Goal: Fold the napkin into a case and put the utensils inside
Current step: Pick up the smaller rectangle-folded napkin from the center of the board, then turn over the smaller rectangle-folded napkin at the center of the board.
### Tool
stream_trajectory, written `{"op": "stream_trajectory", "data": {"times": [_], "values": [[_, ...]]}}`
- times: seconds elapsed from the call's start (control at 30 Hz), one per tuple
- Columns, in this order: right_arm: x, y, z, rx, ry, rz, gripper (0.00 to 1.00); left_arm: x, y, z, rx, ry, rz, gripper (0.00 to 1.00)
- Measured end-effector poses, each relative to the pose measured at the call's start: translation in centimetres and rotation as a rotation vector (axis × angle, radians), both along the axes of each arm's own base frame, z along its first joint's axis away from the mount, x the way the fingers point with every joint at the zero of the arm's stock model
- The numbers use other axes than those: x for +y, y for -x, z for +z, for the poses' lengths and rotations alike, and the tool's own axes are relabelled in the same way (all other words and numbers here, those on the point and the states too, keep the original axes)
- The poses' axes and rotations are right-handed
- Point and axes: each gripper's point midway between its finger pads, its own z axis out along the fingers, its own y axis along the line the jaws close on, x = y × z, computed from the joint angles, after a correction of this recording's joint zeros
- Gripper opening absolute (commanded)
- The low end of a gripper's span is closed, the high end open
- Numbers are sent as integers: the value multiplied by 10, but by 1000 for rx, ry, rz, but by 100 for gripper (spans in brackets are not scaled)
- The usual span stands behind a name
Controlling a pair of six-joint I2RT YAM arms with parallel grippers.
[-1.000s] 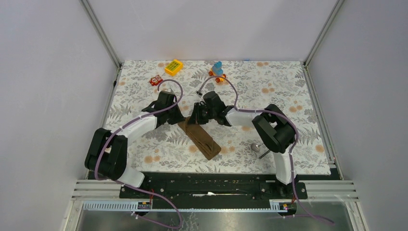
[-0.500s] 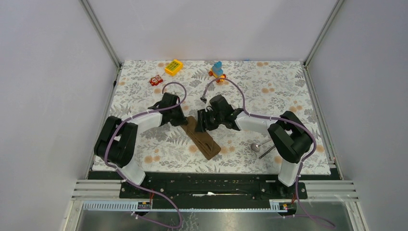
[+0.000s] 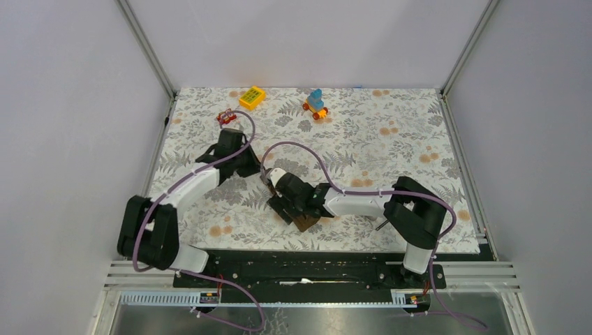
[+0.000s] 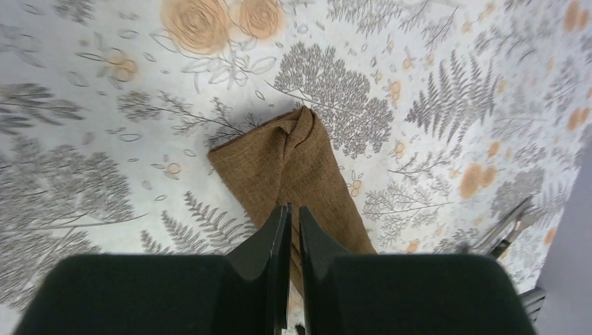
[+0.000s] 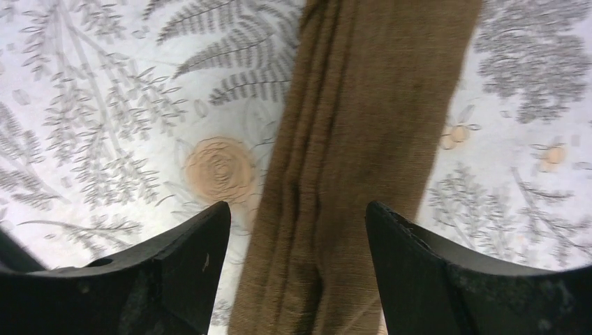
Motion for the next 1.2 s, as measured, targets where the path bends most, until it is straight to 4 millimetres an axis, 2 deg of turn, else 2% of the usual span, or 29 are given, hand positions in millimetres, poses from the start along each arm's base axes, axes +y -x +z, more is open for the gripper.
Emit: {"op": "stream_trajectory", "data": {"times": [0.1, 0.17, 0.27, 0.37, 0.43, 0.5, 0.63, 0.87, 0.93, 1.0, 1.1, 1.2], "values": [[-5, -12, 3, -69, 43, -19, 75, 19, -1, 26, -49, 19, 52, 13], [-6, -17, 2, -105, 66, -30, 73, 32, -1, 37, -70, 26, 84, 13], [-7, -17, -4, -137, 102, -29, 73, 47, 6, 41, -74, 27, 123, 13], [-2, -10, -12, -158, 124, -13, 70, 54, 19, 37, -54, 24, 135, 13], [5, -7, -12, -178, 118, -11, 60, 57, 26, 34, -36, 21, 140, 13], [9, -8, -13, -199, 122, -30, 44, 59, 30, 33, -25, 20, 142, 13], [9, -17, -15, -243, 142, -106, 2, 63, 32, 38, -32, 24, 153, 13], [6, -16, -9, -233, 116, -142, 0, 65, 39, 51, -63, 31, 157, 13], [9, -8, -2, -174, 64, -121, 0, 66, 41, 54, -67, 32, 157, 13], [15, 0, 14, -84, -30, -102, 0, 66, 42, 57, -77, 35, 157, 13], [24, 4, 50, 113, -248, -100, 0, 67, 46, 64, -91, 39, 158, 13], [29, -6, 86, 368, -538, -132, 0, 67, 47, 75, -111, 44, 158, 13]]}}
